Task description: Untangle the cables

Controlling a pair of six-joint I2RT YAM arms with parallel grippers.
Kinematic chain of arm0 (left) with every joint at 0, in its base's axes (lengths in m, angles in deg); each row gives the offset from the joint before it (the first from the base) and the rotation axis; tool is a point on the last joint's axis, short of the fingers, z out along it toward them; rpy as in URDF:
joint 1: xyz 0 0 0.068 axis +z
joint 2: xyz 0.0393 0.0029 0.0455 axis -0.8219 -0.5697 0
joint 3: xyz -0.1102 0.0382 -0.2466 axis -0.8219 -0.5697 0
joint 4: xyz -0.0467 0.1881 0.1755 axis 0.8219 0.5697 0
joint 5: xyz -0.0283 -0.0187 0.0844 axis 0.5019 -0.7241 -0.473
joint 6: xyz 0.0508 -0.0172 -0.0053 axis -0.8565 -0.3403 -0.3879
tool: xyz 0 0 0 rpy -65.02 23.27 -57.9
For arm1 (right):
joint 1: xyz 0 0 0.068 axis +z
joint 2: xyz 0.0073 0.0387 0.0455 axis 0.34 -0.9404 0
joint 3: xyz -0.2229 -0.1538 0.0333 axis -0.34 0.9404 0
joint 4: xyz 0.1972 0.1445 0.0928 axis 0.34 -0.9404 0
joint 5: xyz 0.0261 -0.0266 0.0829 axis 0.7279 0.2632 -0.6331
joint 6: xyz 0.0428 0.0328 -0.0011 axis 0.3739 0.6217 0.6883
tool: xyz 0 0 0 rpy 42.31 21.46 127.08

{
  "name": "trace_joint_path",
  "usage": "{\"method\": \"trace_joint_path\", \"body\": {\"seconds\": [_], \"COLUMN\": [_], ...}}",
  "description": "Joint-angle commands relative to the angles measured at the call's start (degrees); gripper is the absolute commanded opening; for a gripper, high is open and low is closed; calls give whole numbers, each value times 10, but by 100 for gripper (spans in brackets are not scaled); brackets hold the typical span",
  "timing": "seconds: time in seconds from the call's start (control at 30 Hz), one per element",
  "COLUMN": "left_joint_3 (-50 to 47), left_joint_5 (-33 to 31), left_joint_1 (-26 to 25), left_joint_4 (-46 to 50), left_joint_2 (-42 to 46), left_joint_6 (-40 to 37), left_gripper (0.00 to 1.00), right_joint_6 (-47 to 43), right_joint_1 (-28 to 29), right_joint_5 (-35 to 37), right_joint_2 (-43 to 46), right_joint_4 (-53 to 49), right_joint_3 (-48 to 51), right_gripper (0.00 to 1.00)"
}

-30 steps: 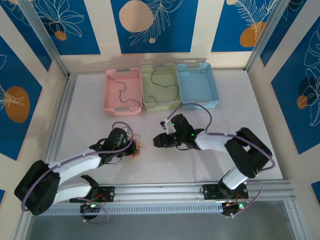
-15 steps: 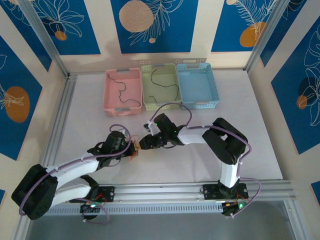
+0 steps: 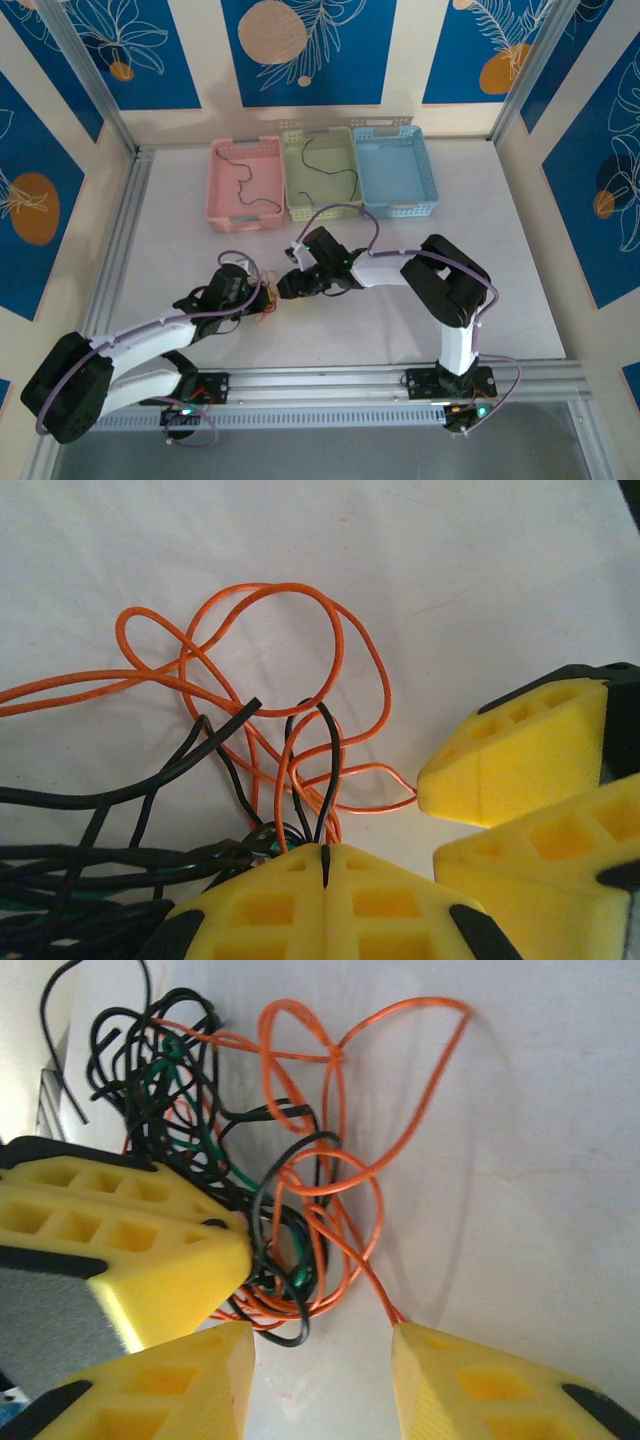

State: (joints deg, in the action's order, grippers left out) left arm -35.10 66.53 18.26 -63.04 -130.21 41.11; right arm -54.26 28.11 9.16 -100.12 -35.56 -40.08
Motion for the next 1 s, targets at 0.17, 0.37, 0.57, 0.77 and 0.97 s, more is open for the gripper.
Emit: {"method": "trace_joint_path", "body": {"seconds": [0.17,0.37,0.57,0.77,0.97], "left_joint_3": [-18,-21,-26,-25,-25], "left_joint_5": [-7,-6,-8,-8,-8], "left_joint_1": [-2,-2,-2,-2,-2], "left_joint_4": [6,2,4,2,3], "left_joint_2": [14,18,28,25,26], "left_joint_6": [1,0,2,2,3], "left_gripper": [0,0,0,0,0], "right_joint_6": [-42,-52,-52,-55,-58], "right_joint_1": [8,17,18,27,33], "right_joint_5": [35,40,38,42,59], "right_joint_2": [-9,-28,-35,-40,-34], "right_joint_4": [-66,-86,-88,-90,-79], "right_joint_3": [-45,-64,-68,-70,-62], "right_gripper": [44,44,43,33,5]}}
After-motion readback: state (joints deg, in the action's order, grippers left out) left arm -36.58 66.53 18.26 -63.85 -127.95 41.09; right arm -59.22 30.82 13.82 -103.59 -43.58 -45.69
